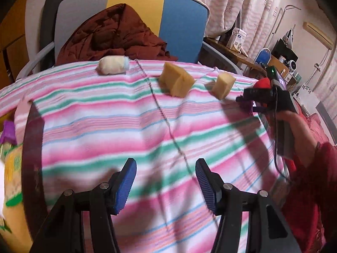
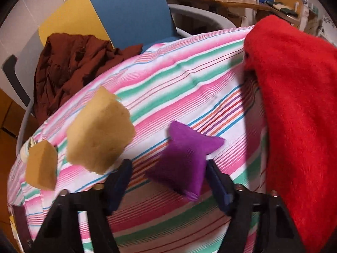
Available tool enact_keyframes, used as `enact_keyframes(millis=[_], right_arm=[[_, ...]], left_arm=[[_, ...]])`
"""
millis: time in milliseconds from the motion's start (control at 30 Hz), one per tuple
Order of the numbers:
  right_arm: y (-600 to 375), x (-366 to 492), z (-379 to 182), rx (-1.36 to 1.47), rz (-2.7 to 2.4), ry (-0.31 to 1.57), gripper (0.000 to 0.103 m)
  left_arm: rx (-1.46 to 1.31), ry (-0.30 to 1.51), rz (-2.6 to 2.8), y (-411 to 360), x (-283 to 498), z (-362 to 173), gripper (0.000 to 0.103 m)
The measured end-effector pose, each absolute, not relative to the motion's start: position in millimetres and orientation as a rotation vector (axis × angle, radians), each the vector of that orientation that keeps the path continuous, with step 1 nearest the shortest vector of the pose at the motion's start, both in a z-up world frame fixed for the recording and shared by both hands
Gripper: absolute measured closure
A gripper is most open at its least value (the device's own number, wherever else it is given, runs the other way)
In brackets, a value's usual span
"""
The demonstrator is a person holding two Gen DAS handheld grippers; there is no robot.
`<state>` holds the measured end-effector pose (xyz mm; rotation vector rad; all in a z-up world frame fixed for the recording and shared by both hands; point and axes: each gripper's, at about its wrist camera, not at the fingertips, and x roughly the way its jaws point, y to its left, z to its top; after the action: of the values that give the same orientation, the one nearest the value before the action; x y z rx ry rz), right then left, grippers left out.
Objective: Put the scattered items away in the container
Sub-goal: 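Grasp the purple snack packet with the right tool while the left grasps a flat tan sponge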
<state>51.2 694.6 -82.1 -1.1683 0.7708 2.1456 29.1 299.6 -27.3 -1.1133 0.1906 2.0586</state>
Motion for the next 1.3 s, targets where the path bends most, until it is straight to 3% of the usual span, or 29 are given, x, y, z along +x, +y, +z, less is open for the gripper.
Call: enact_keyframes(millis=[67, 200, 400, 467, 500, 667, 867, 933, 967, 1033, 1167, 1300], right_arm=[[696.3, 51.4, -82.3, -1.180, 2.148, 0.738, 0.052], [698.4, 53.6, -83.6, -1.185, 2.141, 0.763, 0.058], [696.9, 52.5, -84.1, -1.197, 2.145, 0.772, 0.058], [697.3, 51.5, -84.6, -1.201, 2.147, 0.775, 0.058], [697.8, 51.4, -84.8, -1.200, 2.147, 0.782, 0.058], [701.0, 54.1, -85.1, -1.193, 2.146, 0.820, 0.058], [700.1, 53.9, -84.7, -1.198, 2.143, 0.819, 0.058], [699.6, 53.7, -84.4, -1.202, 2.143, 0.811, 0.058], [699.3, 53.3, -84.7, -1.204, 2.143, 0.806, 0.058], [698.7, 52.5, -84.7, -1.208, 2.146, 0.793, 0.058], [699.9, 52.3, -85.1, -1.209, 2.148, 0.790, 0.058], [700.3, 52.1, -85.7, -1.204, 2.148, 0.794, 0.058]], left_arm=[[-1.100, 0.193, 2.059, 313.2, 23.6, -25.7, 0.044], [-1.084, 0.206, 2.088, 345.4, 6.4, -24.0, 0.044], [-1.098, 0.197, 2.101, 395.3, -27.3, -22.2, 0.043], [-1.107, 0.177, 2.067, 410.2, -36.7, -22.4, 0.028], [-1.121, 0.167, 2.035, 419.0, -42.0, -23.4, 0.026], [-1.133, 0.216, 2.075, 445.7, -59.1, -25.2, 0.025], [-1.115, 0.421, 2.117, 474.8, -69.1, -41.3, 0.025], [-1.111, 0.445, 2.116, 479.5, -72.6, -47.9, 0.031], [-1.113, 0.429, 2.103, 479.1, -75.2, -51.3, 0.044], [-1.138, 0.399, 2.082, 475.7, -78.9, -60.2, 0.059], [-1.085, 0.257, 2.082, 452.7, -77.5, -66.8, 0.065], [-0.969, 0.313, 2.121, 437.6, -51.1, -72.1, 0.067]])
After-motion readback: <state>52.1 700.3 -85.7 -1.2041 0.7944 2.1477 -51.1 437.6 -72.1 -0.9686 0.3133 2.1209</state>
